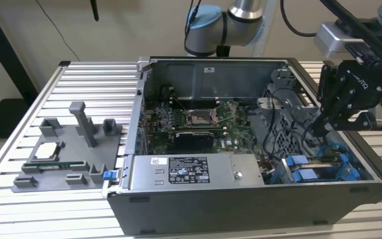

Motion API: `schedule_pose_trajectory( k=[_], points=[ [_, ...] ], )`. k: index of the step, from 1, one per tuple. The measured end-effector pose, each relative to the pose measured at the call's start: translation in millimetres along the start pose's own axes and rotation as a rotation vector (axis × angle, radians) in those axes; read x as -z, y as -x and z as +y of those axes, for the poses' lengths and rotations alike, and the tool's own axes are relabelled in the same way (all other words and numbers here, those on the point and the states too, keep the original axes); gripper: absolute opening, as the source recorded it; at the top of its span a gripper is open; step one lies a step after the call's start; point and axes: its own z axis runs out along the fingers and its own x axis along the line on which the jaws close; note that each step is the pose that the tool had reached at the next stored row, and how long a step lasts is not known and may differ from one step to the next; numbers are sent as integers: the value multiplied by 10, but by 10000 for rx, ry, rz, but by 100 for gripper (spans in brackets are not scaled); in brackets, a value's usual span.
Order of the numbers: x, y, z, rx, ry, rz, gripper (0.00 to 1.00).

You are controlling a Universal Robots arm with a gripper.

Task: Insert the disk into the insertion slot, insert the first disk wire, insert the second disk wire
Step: 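Insert the second disk wire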

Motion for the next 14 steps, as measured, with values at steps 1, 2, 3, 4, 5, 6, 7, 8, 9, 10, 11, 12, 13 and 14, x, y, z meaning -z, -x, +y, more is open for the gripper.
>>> schedule_pose_trajectory(
  k=[1, 2, 3, 4, 5, 6, 7, 8, 9, 10, 11, 12, 13, 14],
  points=[
    [-1, -9, 3, 0, 0, 0, 0],
    [-3, -17, 6, 1, 0, 1, 0],
    [-7, -22, 7, 1, 0, 2, 0],
    [-14, -24, 7, 1, 0, 10, 0],
    [-22, -26, 9, 0, -2, 31, 0],
    [-32, -28, 10, -2, -5, 47, 0],
    [-44, -29, 9, -2, -9, 64, 0],
    [-55, -31, 10, -2, -13, 82, 0],
    [-69, -34, 10, -4, -15, 97, 0],
    [-82, -38, 9, -4, -16, 112, 0],
    [-93, -42, 9, -5, -17, 131, 0],
    [-104, -48, 8, -5, -18, 145, 0],
    [-115, -56, 7, -7, -20, 163, 0],
    [-123, -68, 6, -7, -21, 179, 0]
  ],
)
